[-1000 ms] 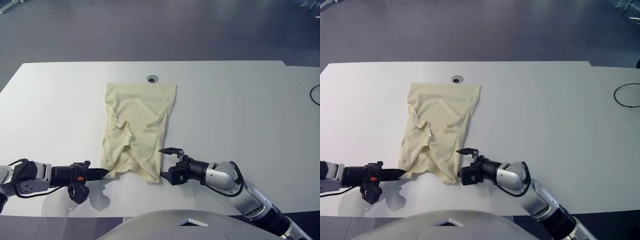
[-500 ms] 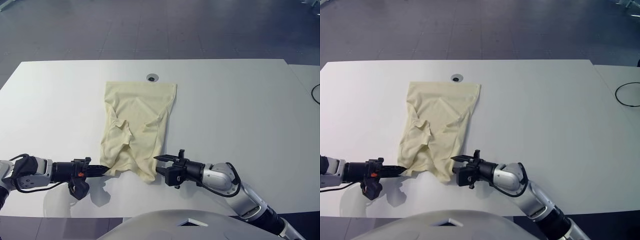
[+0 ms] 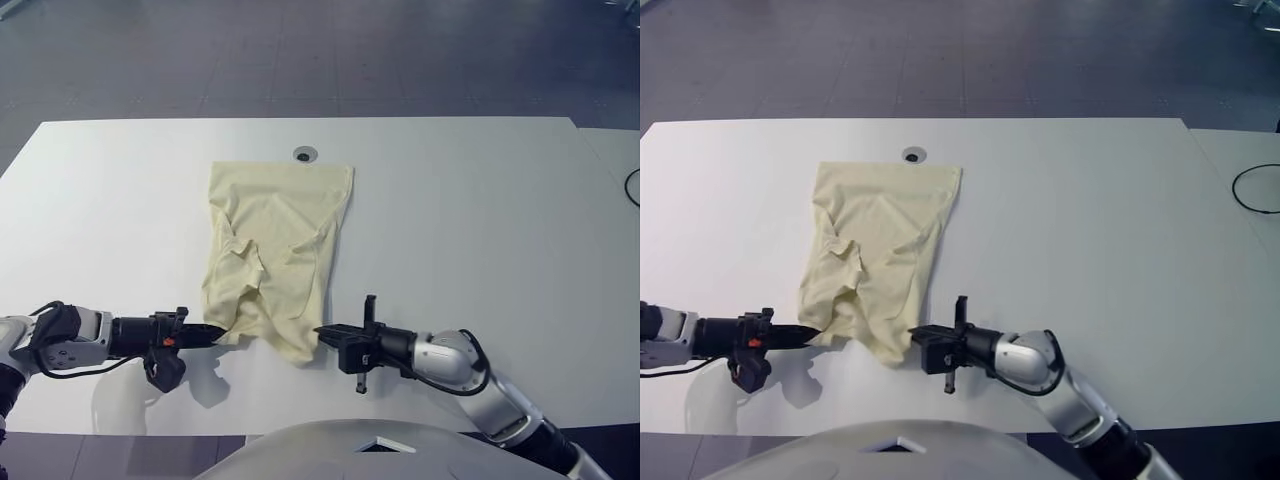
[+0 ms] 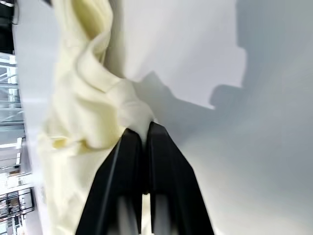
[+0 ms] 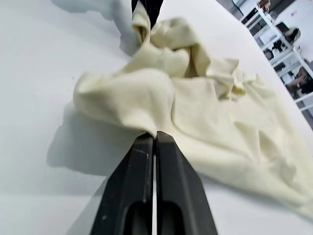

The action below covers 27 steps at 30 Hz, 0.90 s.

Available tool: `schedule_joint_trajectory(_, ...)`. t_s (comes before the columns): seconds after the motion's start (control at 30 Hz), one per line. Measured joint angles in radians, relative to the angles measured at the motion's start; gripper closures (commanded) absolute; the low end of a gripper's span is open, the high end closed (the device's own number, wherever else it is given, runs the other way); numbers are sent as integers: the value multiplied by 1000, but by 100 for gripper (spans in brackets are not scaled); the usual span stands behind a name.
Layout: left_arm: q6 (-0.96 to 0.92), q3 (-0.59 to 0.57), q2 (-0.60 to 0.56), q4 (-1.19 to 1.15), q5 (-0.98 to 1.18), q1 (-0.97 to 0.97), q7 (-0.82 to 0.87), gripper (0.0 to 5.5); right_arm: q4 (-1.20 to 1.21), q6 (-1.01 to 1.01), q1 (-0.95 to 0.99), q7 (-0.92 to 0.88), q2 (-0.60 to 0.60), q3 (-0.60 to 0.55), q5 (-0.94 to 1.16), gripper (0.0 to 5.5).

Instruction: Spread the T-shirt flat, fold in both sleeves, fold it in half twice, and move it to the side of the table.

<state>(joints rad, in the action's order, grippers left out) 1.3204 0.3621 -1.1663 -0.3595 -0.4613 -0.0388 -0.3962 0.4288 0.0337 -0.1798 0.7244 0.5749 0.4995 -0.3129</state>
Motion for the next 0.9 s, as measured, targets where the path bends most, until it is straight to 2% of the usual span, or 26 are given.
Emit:
schedule_joint_trajectory(0.13, -210, 76, -61, 261, 328, 79, -113, 550, 26, 5, -73, 33, 129, -162, 98, 549)
schedule_joint_trajectory(0.23, -364, 95, -130, 437, 490, 167, -209, 550, 59, 4, -94, 69, 167, -222, 178, 549)
schedule_joint_trajectory(0.47, -634, 108, -260, 641, 658, 333, -427, 550, 188, -163, -130, 184, 203, -242, 391, 549)
schedule_joint_trajectory(0.63, -748, 75, -271, 675, 744, 398, -509, 550, 248, -262, -139, 265, 261, -255, 504, 549)
schedule_joint_trajectory(0.9, -1027, -36, -296, 812, 1046, 441, -635, 550, 321, -469, -119, 313, 308, -311, 732, 549)
